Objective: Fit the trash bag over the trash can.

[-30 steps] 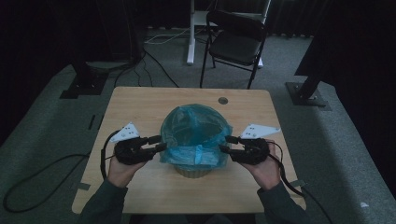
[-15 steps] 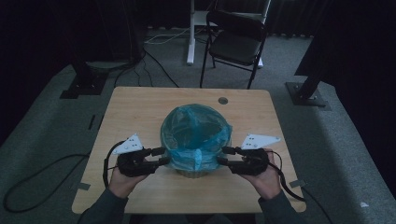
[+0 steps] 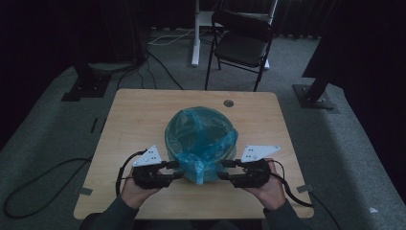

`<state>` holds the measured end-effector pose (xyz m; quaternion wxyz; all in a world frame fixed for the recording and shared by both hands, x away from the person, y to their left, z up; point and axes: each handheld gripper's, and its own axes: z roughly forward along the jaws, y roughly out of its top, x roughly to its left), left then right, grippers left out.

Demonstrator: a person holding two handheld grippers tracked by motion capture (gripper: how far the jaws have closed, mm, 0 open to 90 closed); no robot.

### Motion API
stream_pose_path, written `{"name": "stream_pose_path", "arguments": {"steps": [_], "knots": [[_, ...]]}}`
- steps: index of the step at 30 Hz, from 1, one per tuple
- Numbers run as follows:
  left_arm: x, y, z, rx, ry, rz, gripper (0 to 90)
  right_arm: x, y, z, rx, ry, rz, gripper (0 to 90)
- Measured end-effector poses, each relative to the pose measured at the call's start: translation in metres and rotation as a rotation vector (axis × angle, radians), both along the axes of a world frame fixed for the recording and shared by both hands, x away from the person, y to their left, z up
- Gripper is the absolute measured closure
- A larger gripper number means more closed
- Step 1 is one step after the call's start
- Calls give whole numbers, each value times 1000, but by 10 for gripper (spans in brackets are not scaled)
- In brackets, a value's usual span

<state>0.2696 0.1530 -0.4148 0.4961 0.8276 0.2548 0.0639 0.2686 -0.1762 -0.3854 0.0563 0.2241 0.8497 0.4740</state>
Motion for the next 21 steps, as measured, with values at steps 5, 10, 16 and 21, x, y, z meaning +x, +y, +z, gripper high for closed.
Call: {"name": "stream_pose_path", "arguments": {"steps": [5, 10, 16, 21], "knots": [[-1, -7, -2, 28, -3, -16, 733, 0, 3, -3, -6, 6, 26, 546], [2, -9, -7, 52, 7, -12, 896, 3, 8, -7, -46, 12, 23, 696], [6, 1, -13, 49, 24, 20, 897, 10, 10, -17, -86, 50, 24, 851], [9, 12, -15, 26, 30, 71, 896, 15, 8, -24, -80, 85, 16, 879]]}}
